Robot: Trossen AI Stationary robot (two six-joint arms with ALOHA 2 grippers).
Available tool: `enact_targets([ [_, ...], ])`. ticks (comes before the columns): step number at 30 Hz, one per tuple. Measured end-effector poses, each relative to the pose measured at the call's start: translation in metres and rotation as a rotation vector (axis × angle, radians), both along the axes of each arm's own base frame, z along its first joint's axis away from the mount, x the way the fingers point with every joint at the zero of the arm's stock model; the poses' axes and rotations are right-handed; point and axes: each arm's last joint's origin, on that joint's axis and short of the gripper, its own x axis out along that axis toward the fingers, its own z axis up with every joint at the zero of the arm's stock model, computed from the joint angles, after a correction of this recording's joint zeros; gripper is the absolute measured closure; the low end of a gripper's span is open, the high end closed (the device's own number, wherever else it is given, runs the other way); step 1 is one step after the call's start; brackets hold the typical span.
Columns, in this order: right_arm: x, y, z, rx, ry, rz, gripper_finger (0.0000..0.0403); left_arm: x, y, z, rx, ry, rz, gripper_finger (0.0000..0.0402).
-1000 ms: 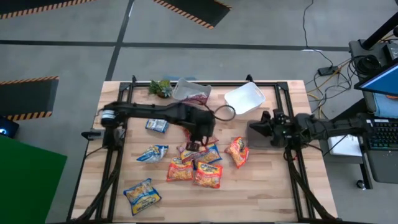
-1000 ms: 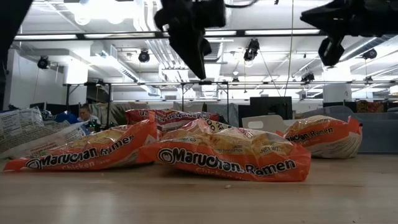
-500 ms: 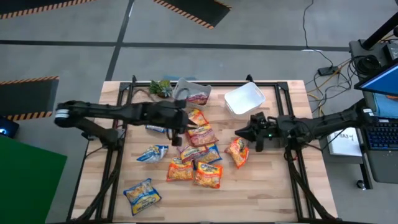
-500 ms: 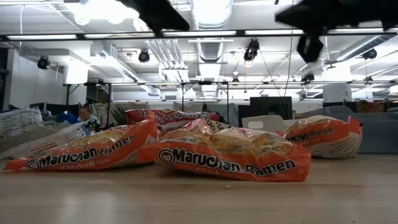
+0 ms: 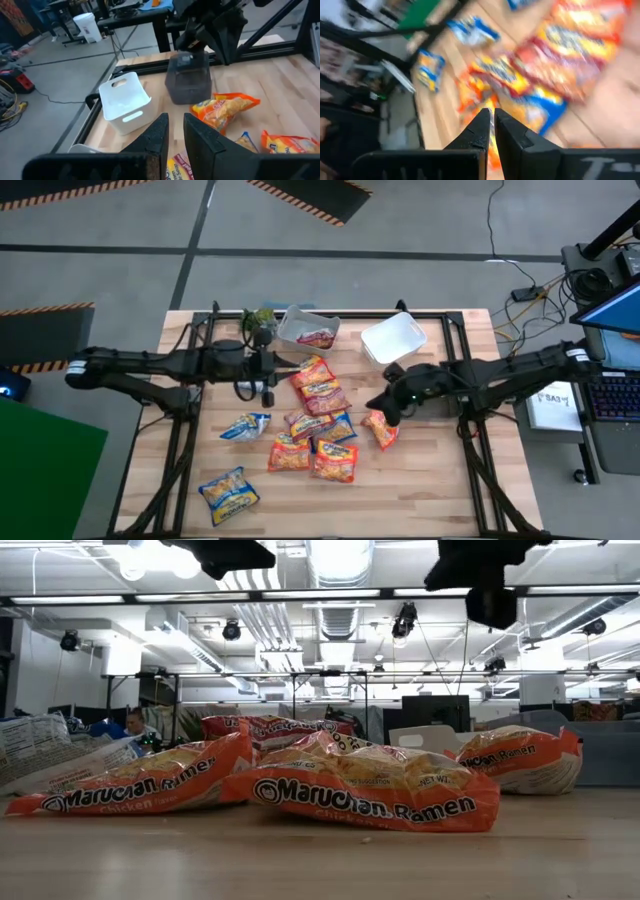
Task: Sort Maruchan noodles
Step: Put the orange noodle pack into the white bin
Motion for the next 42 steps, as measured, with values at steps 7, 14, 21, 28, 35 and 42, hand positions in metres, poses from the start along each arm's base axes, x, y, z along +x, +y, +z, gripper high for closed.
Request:
enact_targets([
  [7, 0.012, 0.005, 0.003, 0.092, 0.358, -0.075, 0.0385, 0.002, 0.0, -0.007, -0.008, 0.019, 0.002, 0.0361],
  [14, 0.031, 0.018, -0.005, 0.073, 0.629, -0.078, 0.0385, 0.003, 0.0, -0.011, -0.008, 0.036, 0.002, 0.0361],
  [21, 0.051, 0.035, -0.039, 0.042, 0.776, -0.035, 0.0382, 0.002, 0.0, -0.014, -0.001, 0.069, 0.0, 0.0361],
  [28, 0.066, 0.042, -0.06, 0.138, 0.878, 0.018, 0.0306, 0.002, 0.0, -0.016, 0.002, 0.077, -0.001, 0.0361],
  [35, 0.078, 0.043, -0.076, 0.106, 0.922, -0.035, 0.0186, 0.002, 0.0, -0.016, 0.002, 0.077, -0.001, 0.0361],
  [42, 0.085, 0.042, -0.101, 0.026, 0.984, -0.095, 0.0136, 0.002, 0.0, -0.016, 0.002, 0.077, -0.001, 0.0361],
])
